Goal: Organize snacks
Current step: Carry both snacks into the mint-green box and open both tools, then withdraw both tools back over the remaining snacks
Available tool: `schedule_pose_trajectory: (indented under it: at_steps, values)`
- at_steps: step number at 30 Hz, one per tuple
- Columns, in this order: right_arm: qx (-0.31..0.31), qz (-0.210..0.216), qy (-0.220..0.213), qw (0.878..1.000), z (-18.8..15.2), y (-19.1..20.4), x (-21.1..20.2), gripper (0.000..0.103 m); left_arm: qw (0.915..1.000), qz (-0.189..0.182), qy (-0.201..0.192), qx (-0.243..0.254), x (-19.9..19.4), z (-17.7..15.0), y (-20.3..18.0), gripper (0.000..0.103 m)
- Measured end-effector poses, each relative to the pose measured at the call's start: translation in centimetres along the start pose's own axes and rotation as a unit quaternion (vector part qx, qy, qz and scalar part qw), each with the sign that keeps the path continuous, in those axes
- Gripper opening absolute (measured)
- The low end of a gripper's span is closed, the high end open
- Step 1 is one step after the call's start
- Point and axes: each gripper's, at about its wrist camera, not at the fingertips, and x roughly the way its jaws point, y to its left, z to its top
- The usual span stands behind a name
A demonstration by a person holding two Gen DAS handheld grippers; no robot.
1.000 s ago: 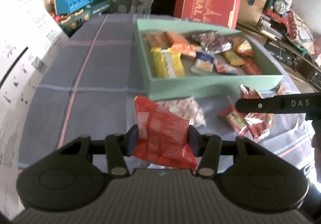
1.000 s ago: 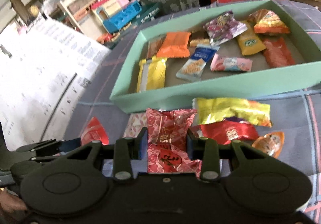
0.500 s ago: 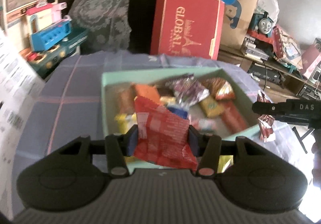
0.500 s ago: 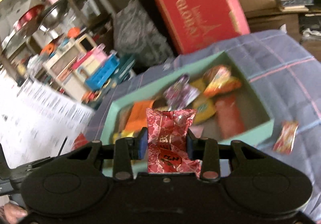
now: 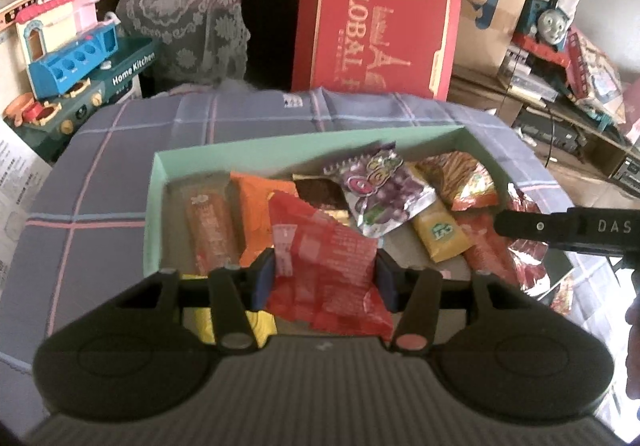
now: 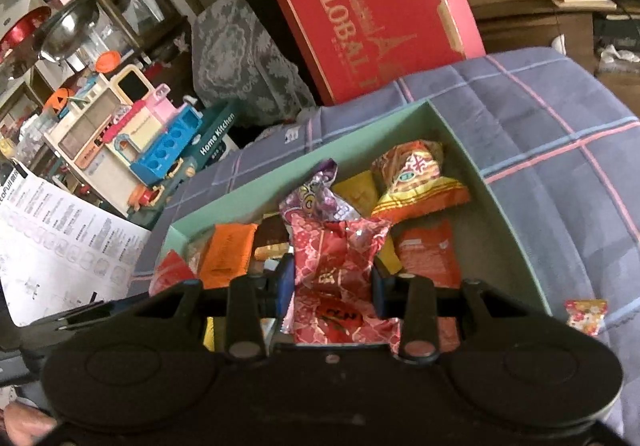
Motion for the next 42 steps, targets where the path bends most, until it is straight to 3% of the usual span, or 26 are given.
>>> schedule_pose_trajectory:
  at_steps: [1, 2, 3, 5, 7, 17, 32, 42]
  values:
    - [-0.001, 0.001, 0.006, 1.000, 0.0, 0.1, 0.4, 0.040, 1.0000, 0.003, 0.004, -0.001, 0.2, -0.2, 0.1, 0.055]
    - [-0.002, -0.002, 0.010, 1.000, -0.1, 0.1, 0.6, 0.041, 0.9999, 0.009, 0.006, -0.002, 0.5, -0.4, 0.1, 0.064]
    - [-0.001, -0.003, 0.011, 1.000, -0.2, 0.1, 0.5, 0.051, 0.9999, 0.016, 0.007, -0.002, 0.6, -0.5, 0.1, 0.081]
    - [0.002, -0.003, 0.000, 1.000, -0.3, 0.0, 0.0, 0.086, 0.9995, 0.033, -0.002, 0.001, 0.4, -0.9, -0.1, 0.103]
    - [0.005, -0.008, -0.013, 1.000, -0.3, -0.3, -0.7, 0.102, 0.9990, 0.043, -0.005, 0.003, 0.2, -1.2, -0.2, 0.103]
    - [0.030, -0.032, -0.028, 0.999, -1.1, -1.6, -4.1, 0.103, 0.9993, 0.034, 0.005, -0.016, -1.9, -2.8, -0.2, 0.103]
    - [0.039, -0.028, -0.024, 0.999, -5.9, -1.5, -8.7, 0.103, 0.9994, 0.029, 0.004, -0.019, -6.9, -7.4, -0.6, 0.103]
    - [0.070, -0.035, -0.002, 0.997, -9.4, -3.8, -9.7, 0.103, 0.9982, 0.026, 0.044, 0.032, -6.1, -11.3, -3.8, 0.103]
